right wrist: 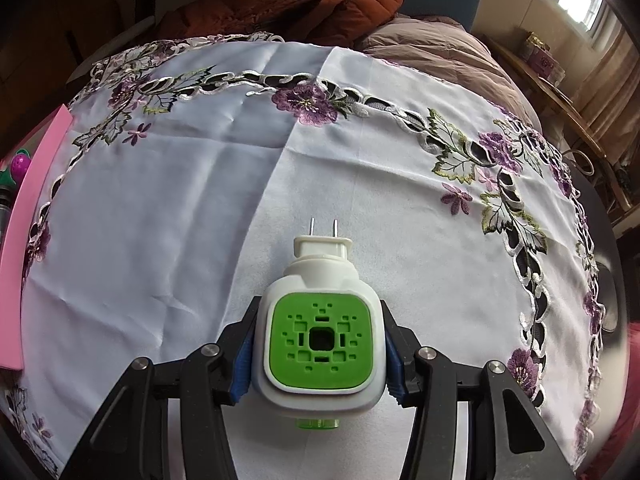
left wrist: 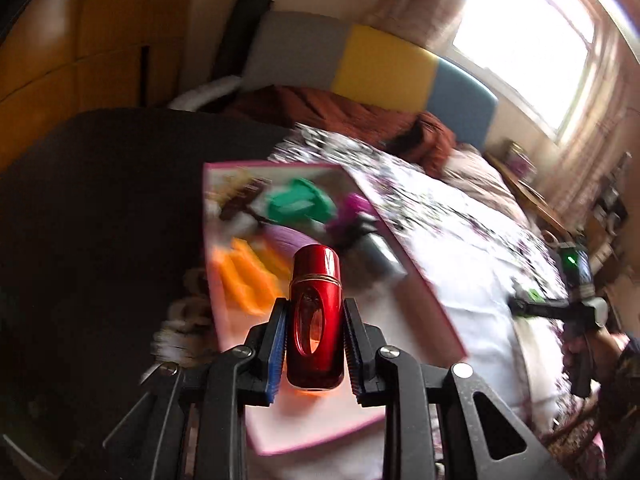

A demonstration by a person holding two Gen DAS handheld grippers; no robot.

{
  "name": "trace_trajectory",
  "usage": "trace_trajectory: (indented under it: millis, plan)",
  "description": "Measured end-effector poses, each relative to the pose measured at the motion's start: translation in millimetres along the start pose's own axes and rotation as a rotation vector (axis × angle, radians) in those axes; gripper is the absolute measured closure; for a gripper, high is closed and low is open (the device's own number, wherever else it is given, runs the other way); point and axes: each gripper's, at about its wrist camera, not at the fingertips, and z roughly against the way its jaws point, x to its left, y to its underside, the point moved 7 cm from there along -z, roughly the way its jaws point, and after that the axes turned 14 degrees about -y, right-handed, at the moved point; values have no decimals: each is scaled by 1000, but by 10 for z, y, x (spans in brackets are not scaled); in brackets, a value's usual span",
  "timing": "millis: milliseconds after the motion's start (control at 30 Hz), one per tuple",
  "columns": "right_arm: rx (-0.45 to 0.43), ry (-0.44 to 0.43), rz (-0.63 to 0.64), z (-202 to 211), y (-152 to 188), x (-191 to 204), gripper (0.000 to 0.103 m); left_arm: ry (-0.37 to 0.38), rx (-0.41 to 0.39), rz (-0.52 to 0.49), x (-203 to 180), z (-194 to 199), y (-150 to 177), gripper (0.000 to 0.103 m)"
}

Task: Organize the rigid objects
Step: 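Carry the red cylinder into the tray with the left gripper and open it, then withdraw the left gripper from the tray while the right holds the plug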

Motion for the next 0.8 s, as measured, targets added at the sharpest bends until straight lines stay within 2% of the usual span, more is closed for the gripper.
trace_trajectory:
  millis: [167, 367, 600, 800]
  plan:
    - [2, -2, -4, -4, -1, 1, 51, 65, 43, -93, -430, -149, 68, 78]
    - [3, 0, -1, -4, -4, -4, 51, 75, 102, -188, -698, -330, 217, 77]
    - [4, 1, -1, -6, 4, 0, 51, 52, 148, -183, -673, -455, 334, 72]
    - [4, 3, 3, -4, 4, 5, 51, 37, 88, -160, -586, -330, 264, 72]
